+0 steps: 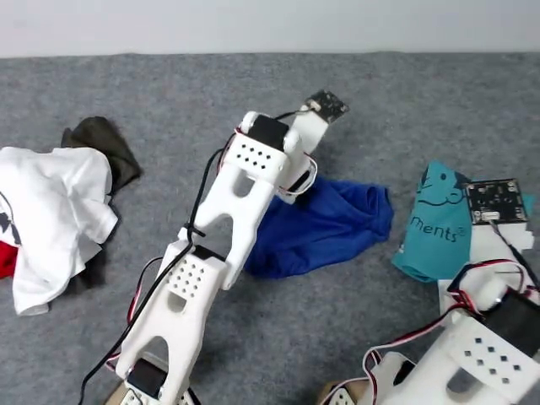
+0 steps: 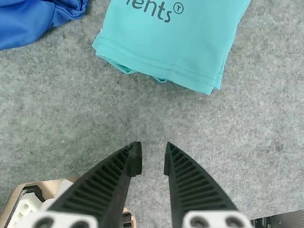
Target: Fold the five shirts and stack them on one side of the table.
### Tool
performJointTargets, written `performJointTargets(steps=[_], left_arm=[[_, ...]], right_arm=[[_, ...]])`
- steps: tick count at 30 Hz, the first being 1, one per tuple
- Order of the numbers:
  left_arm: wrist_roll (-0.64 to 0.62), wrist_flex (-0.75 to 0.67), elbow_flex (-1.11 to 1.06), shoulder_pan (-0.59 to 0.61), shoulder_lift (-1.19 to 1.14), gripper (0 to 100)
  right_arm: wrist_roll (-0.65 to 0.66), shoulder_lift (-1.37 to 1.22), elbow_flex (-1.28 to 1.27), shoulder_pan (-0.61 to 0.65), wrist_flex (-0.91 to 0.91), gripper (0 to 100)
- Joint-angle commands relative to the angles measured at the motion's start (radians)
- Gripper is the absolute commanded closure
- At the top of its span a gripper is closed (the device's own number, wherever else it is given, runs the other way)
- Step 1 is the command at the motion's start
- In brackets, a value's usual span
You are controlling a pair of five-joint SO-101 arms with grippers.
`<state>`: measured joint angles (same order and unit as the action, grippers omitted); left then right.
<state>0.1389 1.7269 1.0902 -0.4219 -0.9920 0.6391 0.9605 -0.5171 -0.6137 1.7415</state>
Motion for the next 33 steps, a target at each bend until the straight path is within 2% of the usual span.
performJointTargets(steps=[1, 5, 11, 17, 22, 33], left_arm=[[0.018, -0.018, 0.039, -0.006, -0.008, 78], [0.018, -0.032, 0.039, -0.011, -0.040, 81], [0.077, -0.008, 0.041, -0.075, -0.049, 100], [0.091, 0.029, 0.105, -0.110, -0.035, 100], [0.089, 0.029, 0.084, -0.133, 0.066, 100], [0.089, 0.026, -0.369, -0.313, 0.453, 100]], right_arm=[[-0.002, 0.004, 0.003, -0.005, -0.007, 90.5], [-0.002, 0.004, 0.003, -0.005, -0.007, 90.5], [0.000, 0.004, 0.003, -0.005, -0.008, 90.5], [0.000, 0.005, 0.003, -0.005, -0.008, 90.5], [0.000, 0.005, 0.003, -0.005, -0.008, 90.6], [0.000, 0.004, 0.003, -0.005, -0.012, 90.6]])
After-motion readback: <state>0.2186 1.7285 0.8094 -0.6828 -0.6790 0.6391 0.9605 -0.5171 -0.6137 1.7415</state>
